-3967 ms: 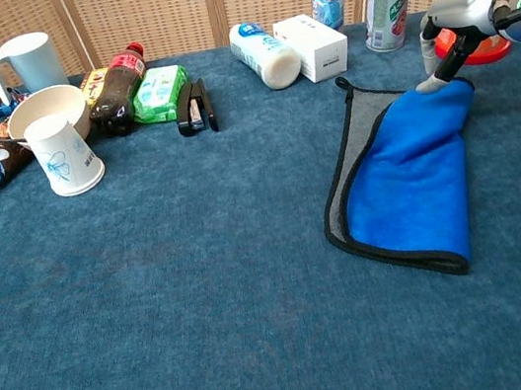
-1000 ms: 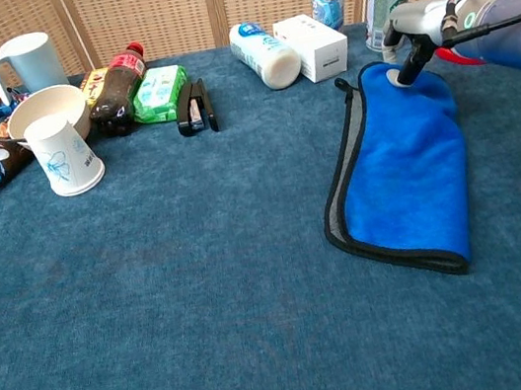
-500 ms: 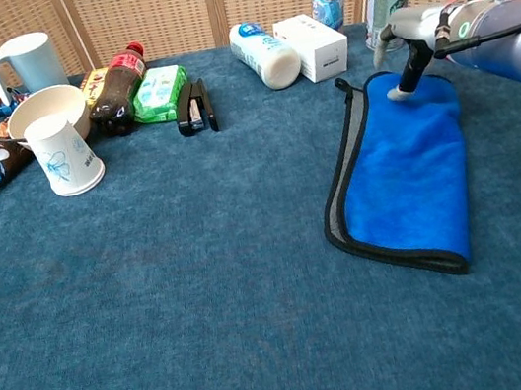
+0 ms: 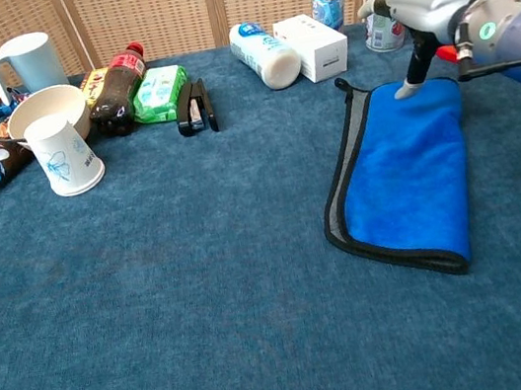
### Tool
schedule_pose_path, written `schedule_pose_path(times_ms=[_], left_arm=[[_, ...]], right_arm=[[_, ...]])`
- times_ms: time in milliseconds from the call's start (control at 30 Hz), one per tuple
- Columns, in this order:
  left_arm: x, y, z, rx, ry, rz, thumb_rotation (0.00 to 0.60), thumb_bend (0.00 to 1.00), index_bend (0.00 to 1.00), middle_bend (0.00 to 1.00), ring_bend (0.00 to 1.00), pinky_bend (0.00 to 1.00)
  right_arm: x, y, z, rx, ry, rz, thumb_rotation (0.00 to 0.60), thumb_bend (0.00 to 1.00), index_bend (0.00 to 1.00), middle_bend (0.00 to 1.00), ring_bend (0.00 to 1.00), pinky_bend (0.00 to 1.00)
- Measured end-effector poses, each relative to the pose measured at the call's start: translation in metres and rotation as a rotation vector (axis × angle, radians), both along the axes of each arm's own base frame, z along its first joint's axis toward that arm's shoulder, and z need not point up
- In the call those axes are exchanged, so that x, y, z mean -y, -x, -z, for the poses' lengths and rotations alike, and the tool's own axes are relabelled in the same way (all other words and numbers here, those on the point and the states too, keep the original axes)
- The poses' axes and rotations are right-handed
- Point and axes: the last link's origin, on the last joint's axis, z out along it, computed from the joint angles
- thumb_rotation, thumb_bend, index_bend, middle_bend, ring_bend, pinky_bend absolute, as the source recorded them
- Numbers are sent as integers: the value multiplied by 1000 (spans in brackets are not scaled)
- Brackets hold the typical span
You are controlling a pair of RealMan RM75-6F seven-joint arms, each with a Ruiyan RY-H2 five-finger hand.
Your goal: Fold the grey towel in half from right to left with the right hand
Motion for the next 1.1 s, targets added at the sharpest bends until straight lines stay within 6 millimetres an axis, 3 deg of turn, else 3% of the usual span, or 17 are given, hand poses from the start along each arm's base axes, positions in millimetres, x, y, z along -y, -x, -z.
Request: schedule_pose_path(times_ms=[333, 867, 1100], left_arm=[[1, -3, 2, 1, 6, 13, 600, 198, 9, 0, 0, 18], [0, -2, 3, -4, 12, 7, 600, 197, 9, 0, 0, 18], [0, -1, 2, -2, 7, 4, 600, 197, 9, 0, 0, 18]], right_arm=[[-21, 24, -23, -13, -2, -45, 600, 0, 0, 0, 0, 360], [-22, 33, 3, -31, -20, -25, 600, 0, 0, 0, 0, 360], [-19, 41, 5, -61, -15, -4, 600, 0, 0, 0, 0, 360]])
